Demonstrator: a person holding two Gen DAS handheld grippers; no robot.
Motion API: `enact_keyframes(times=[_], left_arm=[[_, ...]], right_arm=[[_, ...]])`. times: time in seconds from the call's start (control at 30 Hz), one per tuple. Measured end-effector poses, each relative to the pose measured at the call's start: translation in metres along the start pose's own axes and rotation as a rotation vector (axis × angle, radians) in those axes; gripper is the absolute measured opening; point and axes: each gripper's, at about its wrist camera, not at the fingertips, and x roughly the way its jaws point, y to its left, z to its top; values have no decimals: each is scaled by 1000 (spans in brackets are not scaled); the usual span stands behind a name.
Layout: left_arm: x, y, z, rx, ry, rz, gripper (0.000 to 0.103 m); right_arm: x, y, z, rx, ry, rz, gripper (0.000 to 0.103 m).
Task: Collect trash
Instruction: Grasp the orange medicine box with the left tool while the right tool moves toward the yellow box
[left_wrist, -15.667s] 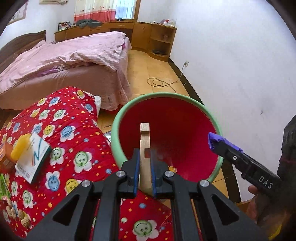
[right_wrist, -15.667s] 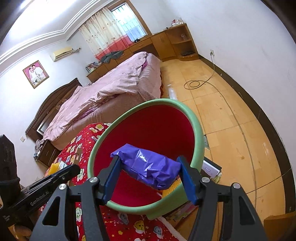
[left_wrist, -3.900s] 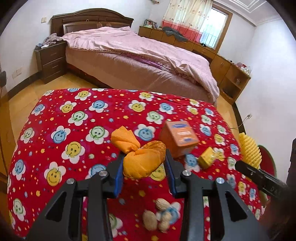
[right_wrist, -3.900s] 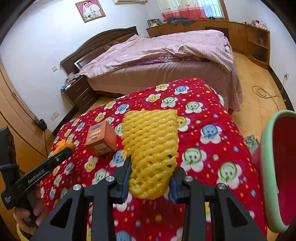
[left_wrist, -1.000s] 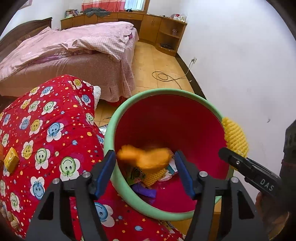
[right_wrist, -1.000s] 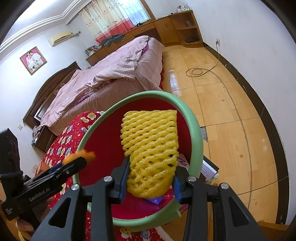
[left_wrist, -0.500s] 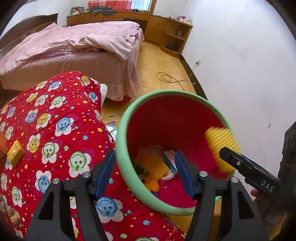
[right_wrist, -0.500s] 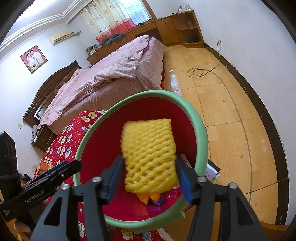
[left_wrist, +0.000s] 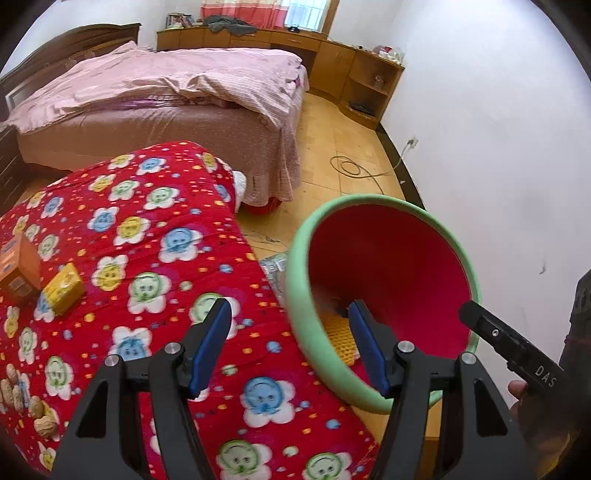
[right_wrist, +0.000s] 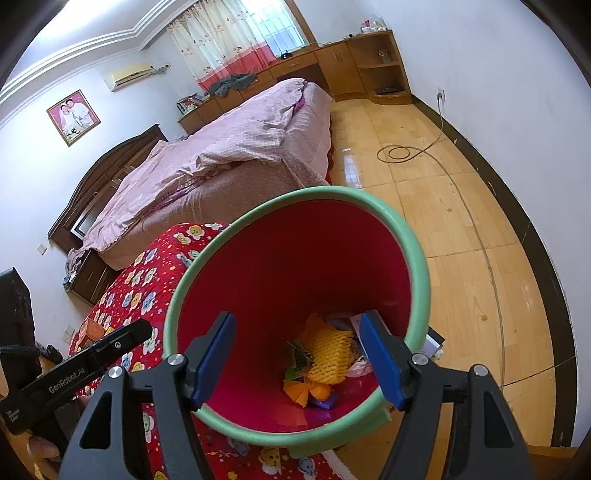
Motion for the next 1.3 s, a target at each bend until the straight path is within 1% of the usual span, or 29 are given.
enact_keyframes(times=[0.23, 0.57, 0.7, 0.87, 1.03, 1.07, 1.2, 1.3], left_arm=[[-19, 36, 5, -39, -38, 60, 66], [-45, 96, 13, -88, -94, 169, 66], [-51, 121, 14, -114, -103, 208, 66], [-51, 156, 17, -162, -95, 267, 66], [-52, 181, 18, -202, -98, 309, 66], [-51, 184, 19, -203, -98, 325, 66], [-44, 196, 21, -199, -87, 429, 66], [-38, 204, 21, -209, -80, 461, 66]], right_arm=[[-1, 23, -3, -12, -19, 25, 72], [9, 69, -6, -42, -9, 57, 73], [16, 86, -9, -50, 2, 72, 74], [26, 106, -16, -73, 30, 84, 74], [33, 119, -21, -91, 53, 85, 74], [34, 121, -21, -91, 59, 86, 74], [39, 128, -25, -100, 77, 87, 74], [42, 133, -26, -110, 84, 87, 74]])
